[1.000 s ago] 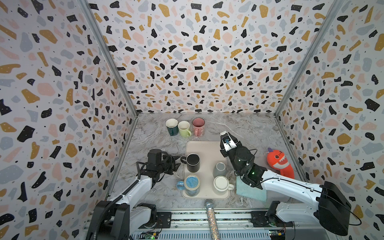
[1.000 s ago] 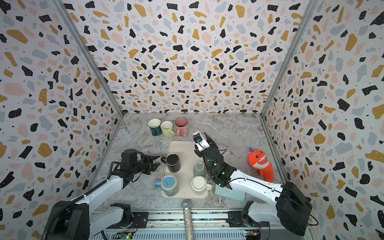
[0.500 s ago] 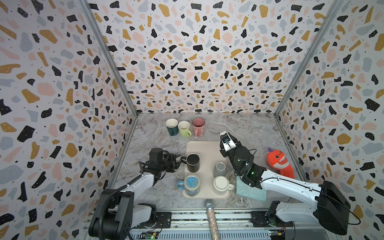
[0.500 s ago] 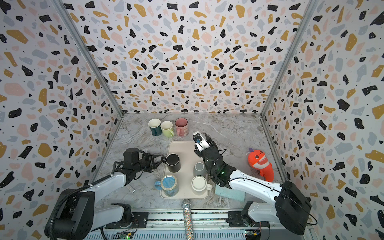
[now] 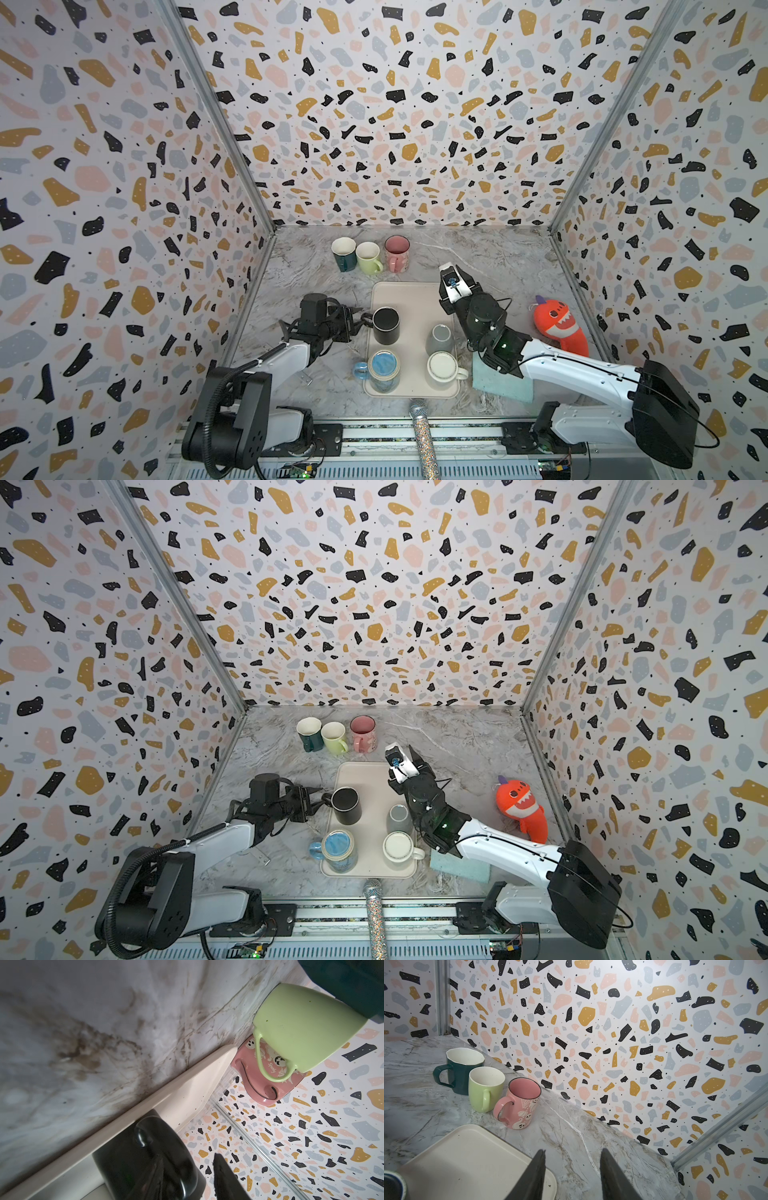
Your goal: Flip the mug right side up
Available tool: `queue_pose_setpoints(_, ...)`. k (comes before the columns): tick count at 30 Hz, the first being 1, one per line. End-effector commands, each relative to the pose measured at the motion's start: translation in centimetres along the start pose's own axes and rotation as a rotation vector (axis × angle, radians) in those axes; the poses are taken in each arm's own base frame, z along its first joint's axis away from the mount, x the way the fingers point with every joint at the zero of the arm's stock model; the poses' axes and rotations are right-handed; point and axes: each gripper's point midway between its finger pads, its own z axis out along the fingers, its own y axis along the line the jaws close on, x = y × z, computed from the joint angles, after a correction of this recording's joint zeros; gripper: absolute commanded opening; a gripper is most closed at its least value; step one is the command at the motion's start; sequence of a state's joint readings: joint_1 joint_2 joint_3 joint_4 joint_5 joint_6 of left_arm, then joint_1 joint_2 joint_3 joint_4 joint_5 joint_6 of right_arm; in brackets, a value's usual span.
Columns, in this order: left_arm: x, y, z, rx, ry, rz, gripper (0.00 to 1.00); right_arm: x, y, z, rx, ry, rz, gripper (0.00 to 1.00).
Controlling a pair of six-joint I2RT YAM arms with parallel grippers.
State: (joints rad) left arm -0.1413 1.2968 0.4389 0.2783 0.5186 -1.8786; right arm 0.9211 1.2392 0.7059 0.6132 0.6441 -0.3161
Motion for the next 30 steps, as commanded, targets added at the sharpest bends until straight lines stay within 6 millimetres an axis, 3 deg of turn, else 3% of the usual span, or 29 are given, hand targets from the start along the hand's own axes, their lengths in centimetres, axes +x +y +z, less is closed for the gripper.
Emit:
queue_pose_setpoints(1,1.0,-1.8,0.3,0.041,0.034,0.025,0.41,-1.7,-0.9,0.1,0.033,-0.034,0.041,0.45)
queue_pose_setpoints(11,2.4,-1.5,1.8,0.017,0.088,0.046,0.39,-1.5,-0.9,0.0,0.038,-0.028,0.037,0.45)
queue_pose_setpoints(30,2.5,-0.8,2.8,-0.01,0.108,0.06,0.25,-1.4,-1.0,0.2,0.043,-0.027,0.027,0.45)
